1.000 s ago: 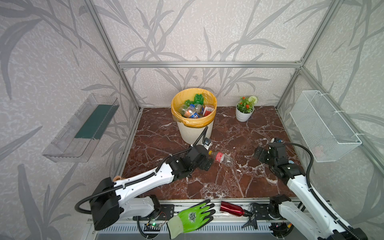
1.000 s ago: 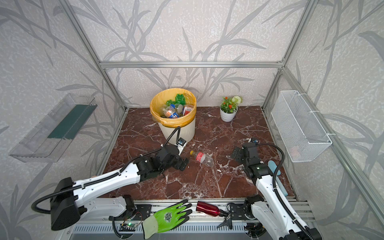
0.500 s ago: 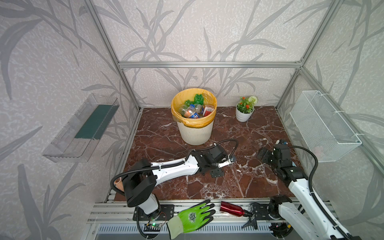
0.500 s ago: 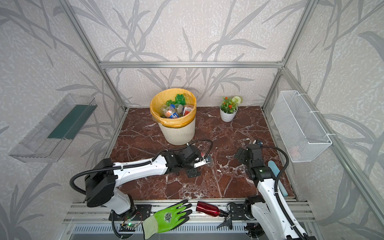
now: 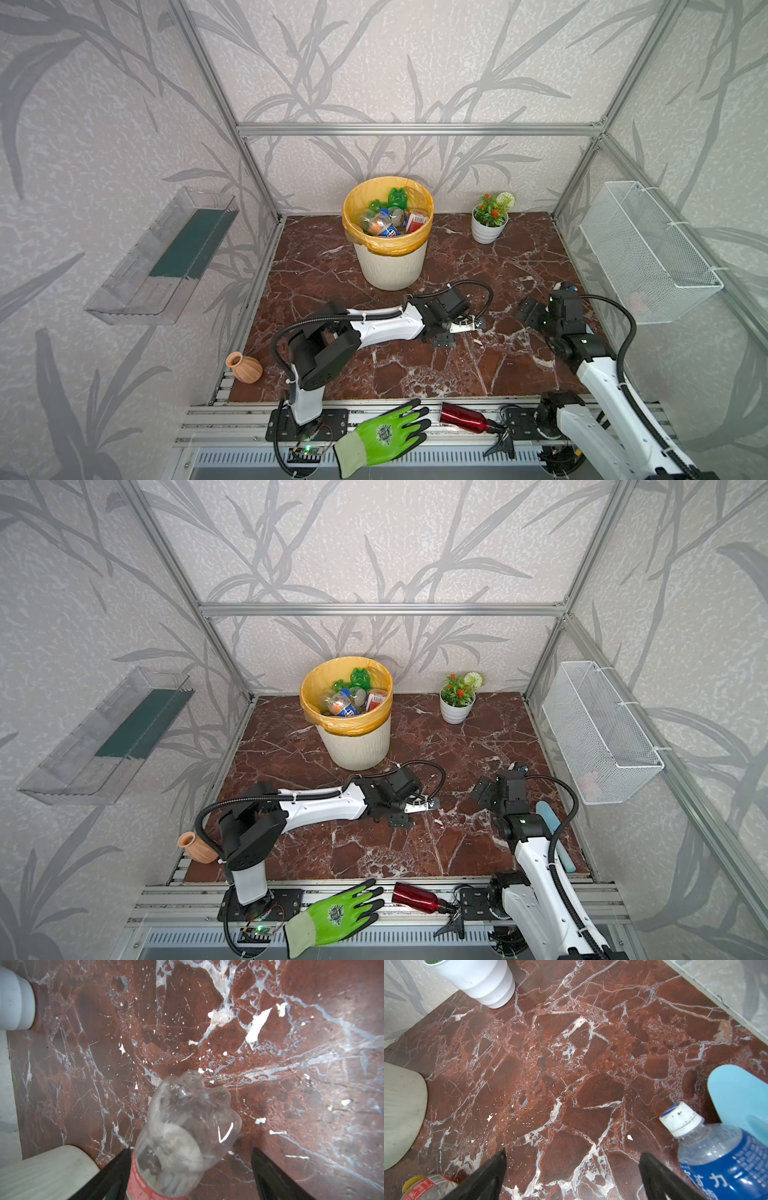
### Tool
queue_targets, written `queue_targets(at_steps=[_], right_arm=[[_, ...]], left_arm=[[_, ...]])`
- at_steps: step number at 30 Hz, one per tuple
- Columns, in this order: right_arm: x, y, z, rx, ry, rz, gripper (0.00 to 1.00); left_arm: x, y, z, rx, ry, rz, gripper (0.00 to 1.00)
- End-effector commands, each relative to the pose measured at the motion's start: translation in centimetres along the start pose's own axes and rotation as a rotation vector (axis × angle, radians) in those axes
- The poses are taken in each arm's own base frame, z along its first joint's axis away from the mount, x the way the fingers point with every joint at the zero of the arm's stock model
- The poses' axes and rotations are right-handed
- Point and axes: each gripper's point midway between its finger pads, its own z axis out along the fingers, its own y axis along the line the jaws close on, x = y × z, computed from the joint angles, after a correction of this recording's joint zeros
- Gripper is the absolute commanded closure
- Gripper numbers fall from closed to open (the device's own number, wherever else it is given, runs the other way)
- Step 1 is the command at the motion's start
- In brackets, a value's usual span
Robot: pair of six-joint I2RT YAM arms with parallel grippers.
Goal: Throw the plastic bottles in the bin
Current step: 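Lift the red-label bottle with the left gripper over the bin and release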
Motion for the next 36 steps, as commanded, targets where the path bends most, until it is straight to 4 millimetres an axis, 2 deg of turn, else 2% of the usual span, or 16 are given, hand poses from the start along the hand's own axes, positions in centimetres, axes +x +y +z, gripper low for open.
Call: queue_targets(at_steps=[1,7,11,13,17,19,24,27,32,36], right_arm=[[0.4,-0.3,0.1,0.0,0.014,-0.003,0.01],[0.4,-0.2,0.1,-0.006,0.023,-0.002,0.01],[0.3,-0.2,0.1,-0.012,0.02,0.004,0.01],[0.4,-0.1,0.2,-0.018,0.023,0.007,0.01],[0.5,0.3,0.3,-0.044,0.025,0.015,0.01],[0.6,0.7,0.5,-0.064,0.027,0.015,0.01],[0.4,2.5,0.6,-0.16,0.029,-0.006,0.01],[0.2,3.6,0.6,-0.221,0.024,-0.01,0.01],[0.2,5.8,0.6,-0.354,0.012,-0.006,0.01],[0.5,6.9,1.2,-0.414,0.021,0.006,0.01]], left_arm=[[-0.4,0.6,0.9,-0.006,0.006,0.1,0.11],[0.1,-0.1,2.8,0.058,0.041,0.123,0.22],[0.2,-0.5,3.3,0.078,0.047,0.114,0.25],[0.2,-0.6,3.5,0.088,0.054,0.1,0.31],[-1.1,-0.1,2.0,0.091,-0.007,0.007,0.5],[-2.3,0.5,0.7,0.082,-0.063,-0.057,0.54],[-5.6,2.7,-4.4,0.037,-0.242,-0.206,0.58],[-7.1,4.8,-8.9,-0.037,-0.355,-0.292,0.58],[-7.3,9.2,-18.4,-0.24,-0.526,-0.475,0.6],[-5.6,12.0,-28.0,-0.441,-0.719,-0.609,0.59]])
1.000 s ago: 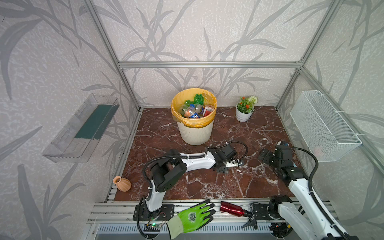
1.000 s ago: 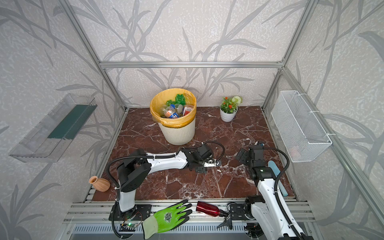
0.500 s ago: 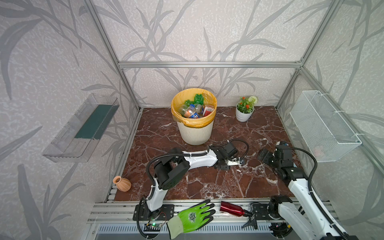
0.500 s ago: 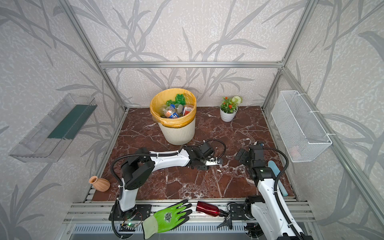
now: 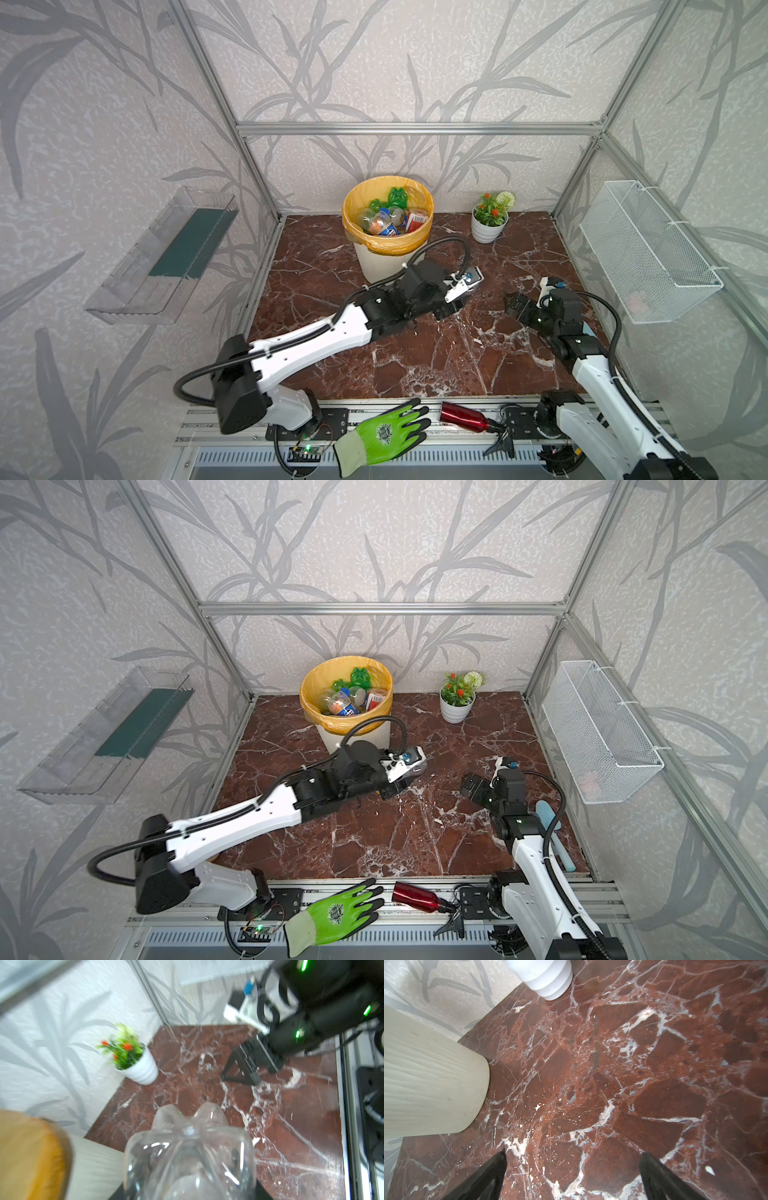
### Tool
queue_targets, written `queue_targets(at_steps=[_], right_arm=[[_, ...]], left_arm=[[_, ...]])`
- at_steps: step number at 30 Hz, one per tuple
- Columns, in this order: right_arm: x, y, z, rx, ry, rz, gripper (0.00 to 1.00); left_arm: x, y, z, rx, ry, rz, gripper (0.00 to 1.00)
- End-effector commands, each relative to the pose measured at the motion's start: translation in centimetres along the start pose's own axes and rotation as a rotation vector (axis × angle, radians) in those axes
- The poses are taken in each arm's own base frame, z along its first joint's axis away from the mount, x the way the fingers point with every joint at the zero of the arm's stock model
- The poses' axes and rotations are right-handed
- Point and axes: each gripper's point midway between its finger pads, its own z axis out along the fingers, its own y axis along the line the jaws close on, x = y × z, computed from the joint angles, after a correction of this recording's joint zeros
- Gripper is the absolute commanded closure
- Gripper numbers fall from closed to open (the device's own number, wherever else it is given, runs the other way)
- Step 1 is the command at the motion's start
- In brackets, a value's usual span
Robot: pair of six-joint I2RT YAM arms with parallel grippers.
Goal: Throw the plastic bottles in the bin
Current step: 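Lift the red-label bottle with the left gripper over the bin and release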
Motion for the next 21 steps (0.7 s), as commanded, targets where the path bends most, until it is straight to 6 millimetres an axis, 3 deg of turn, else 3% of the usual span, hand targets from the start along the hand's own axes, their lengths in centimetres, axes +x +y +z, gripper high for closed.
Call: queue_targets(at_steps=[1,7,11,15,19,21], right_arm=[[-0.6,2.0,0.6,-0.111,-0.023,0.002,0.01],[-0.6,2.6,1.6,-0.131,-0.012,-0.001,0.01],[-0.8,2.7,1.9,-0.127,-0.013,-0.003,0.01],[-0.7,2.8,2.0,-0.127,-0.011,0.001,0.01],[-0.9,3.1,1.9,-0.129,-0.012,-0.003,0.01],[-1.1,3.3,1.7,-0.133,-0.018,-0.006,0.01]], left_arm=[[-4.0,4.3,-5.7,-0.192,-0.19,-0.143,0.59],[-8.2,8.5,-17.1,-0.378,-0.517,-0.205,0.59],[-10.5,9.4,-22.4,-0.425,-0.659,-0.16,0.6],[-11.6,10.2,-23.2,-0.495,-0.672,-0.062,0.59],[-11.8,13.0,-20.4,-0.571,-0.611,-0.068,0.59],[-10.7,16.4,-18.3,-0.582,-0.585,-0.157,0.59]])
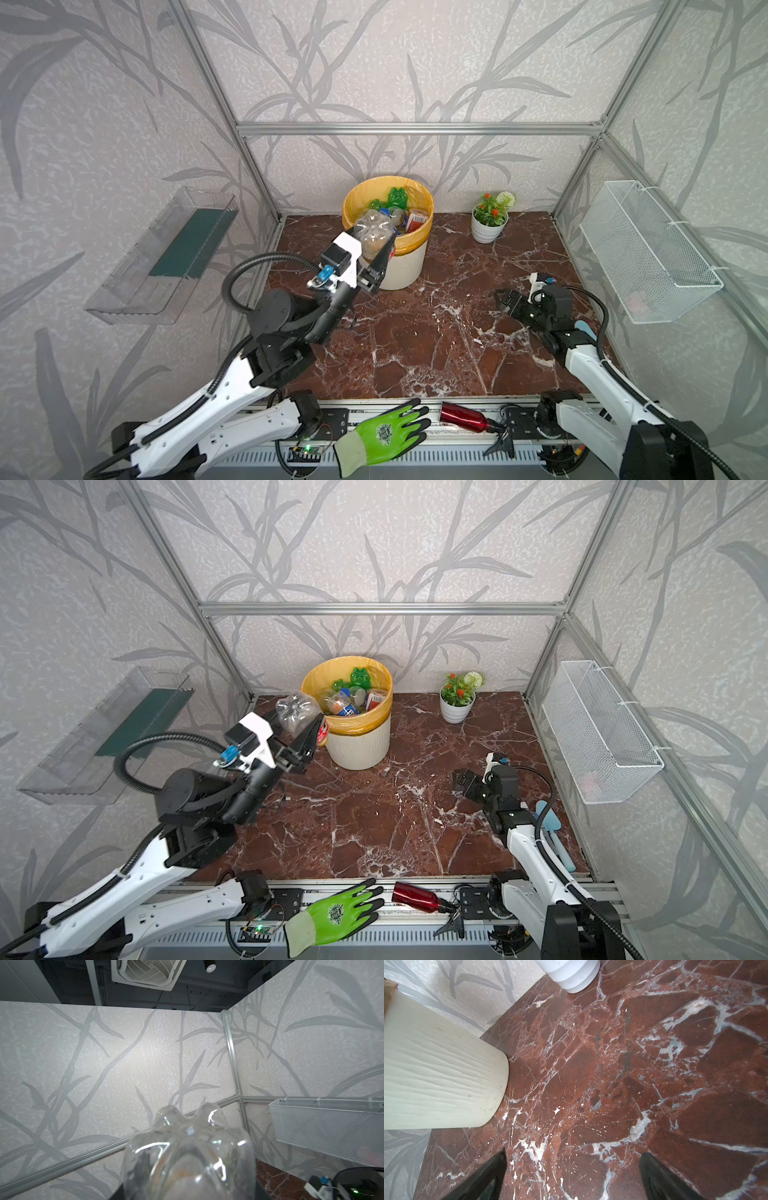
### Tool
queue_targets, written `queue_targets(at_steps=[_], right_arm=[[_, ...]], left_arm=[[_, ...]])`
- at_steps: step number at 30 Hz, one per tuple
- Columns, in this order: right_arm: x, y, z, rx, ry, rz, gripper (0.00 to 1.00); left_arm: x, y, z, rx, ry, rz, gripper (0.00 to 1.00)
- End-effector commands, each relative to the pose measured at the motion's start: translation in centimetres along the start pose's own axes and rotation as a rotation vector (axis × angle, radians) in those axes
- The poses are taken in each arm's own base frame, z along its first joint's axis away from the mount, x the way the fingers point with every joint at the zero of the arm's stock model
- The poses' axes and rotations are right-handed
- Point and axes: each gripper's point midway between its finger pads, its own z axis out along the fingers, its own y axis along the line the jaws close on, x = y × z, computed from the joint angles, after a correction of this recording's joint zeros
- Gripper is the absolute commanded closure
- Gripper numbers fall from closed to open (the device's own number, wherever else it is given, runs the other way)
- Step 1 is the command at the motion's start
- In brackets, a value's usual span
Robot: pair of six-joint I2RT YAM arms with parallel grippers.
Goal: Throw the plastic bottles in the bin
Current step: 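Lift the red-label bottle with the left gripper over the bin and release, then draw the left gripper back while the right gripper moves to the blue-label water bottle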
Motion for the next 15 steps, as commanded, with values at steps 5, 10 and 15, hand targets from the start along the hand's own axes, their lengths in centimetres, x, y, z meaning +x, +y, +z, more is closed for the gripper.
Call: queue_targets(at_steps=[5,10,15], right_arm=[[-1.7,1.8,-1.1,-0.031,-0.039,-0.029,0.01],[-1.6,1.2,-2.3,0.012,-0.048,-0.052,0.01],[-1.2,-0.2,-3.1,0.082,-0.056,-0.074,0.01]], left_arm=[[11.2,7.4,9.4,-0.16,0.334,-0.141,0.35],[13.7,7.2,10.7,-0.149,0.489,-0.204,0.01],[10.1,7.2,7.7,-0.138,0.311,-0.229,0.01]])
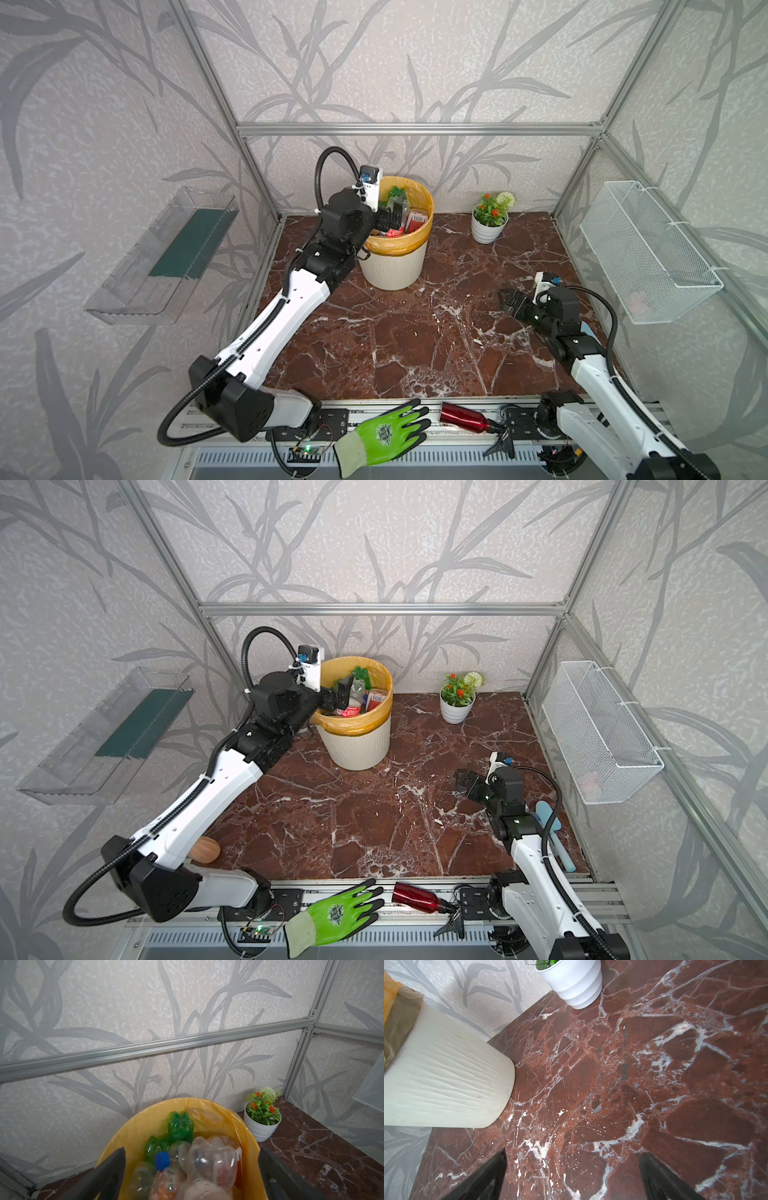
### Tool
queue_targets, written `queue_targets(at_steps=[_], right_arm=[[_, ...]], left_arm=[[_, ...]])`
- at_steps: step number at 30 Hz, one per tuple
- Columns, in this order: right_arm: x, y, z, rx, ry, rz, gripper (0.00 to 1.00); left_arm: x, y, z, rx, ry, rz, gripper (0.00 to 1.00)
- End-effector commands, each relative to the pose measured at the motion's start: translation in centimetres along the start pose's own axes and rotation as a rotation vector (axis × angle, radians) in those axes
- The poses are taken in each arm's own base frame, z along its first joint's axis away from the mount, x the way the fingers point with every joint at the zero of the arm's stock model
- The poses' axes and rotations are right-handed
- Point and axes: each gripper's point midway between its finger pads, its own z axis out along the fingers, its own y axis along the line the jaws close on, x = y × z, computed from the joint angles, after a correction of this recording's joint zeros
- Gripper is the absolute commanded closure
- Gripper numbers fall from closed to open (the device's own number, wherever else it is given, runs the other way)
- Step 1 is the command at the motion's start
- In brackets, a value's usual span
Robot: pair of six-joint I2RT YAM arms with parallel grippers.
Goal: Throw the plastic bottles in the bin
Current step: 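Draw the left gripper back while the right gripper moves to the blue-label water bottle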
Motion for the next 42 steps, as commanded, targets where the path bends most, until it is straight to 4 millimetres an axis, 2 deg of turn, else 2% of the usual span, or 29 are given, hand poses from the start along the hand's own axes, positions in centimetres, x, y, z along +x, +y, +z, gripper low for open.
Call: queue_targets(at_steps=[1,7,13,18,26,29,31,38,42], right_arm=[[0.1,-1.2,-0.6,0.084,0.006,-0.03,0.01],[0.3,-3.8,-1.4,0.249,0.036,-0.002,0.01],[0.4,-7.6,-3.8,0.475,0.03,0.004,0.01],[0.8,-10.1,-5.9,0.598,0.028,0.047,0.01],[0.1,-13.0,-8.8,0.756,0.035,0.088,0.01],[0.4,-14.2,-9.5,0.803,0.07,0.11,0.01],[0.8,-14.8,-9.6,0.819,0.092,0.129,0.01],[2.4,-15.3,-7.8,0.787,0.189,0.187,0.01],[2.8,-15.9,-8.0,0.829,0.204,0.214,0.01]], left_arm=[[-4.6,0.1,-4.6,0.028,-0.159,-0.07,0.01],[-2.7,0.4,-7.4,0.027,-0.116,-0.088,0.01],[1.7,-0.3,-8.8,0.054,-0.042,-0.125,0.01],[4.2,-1.1,-9.9,0.088,-0.005,-0.165,0.01],[6.6,-1.7,-10.8,0.112,0.053,-0.183,0.01],[7.3,-1.6,-11.0,0.11,0.061,-0.188,0.01],[7.7,-1.4,-11.2,0.102,0.063,-0.186,0.01],[8.2,-1.2,-12.0,0.097,0.067,-0.174,0.01],[8.4,-0.8,-12.5,0.075,0.071,-0.174,0.01]])
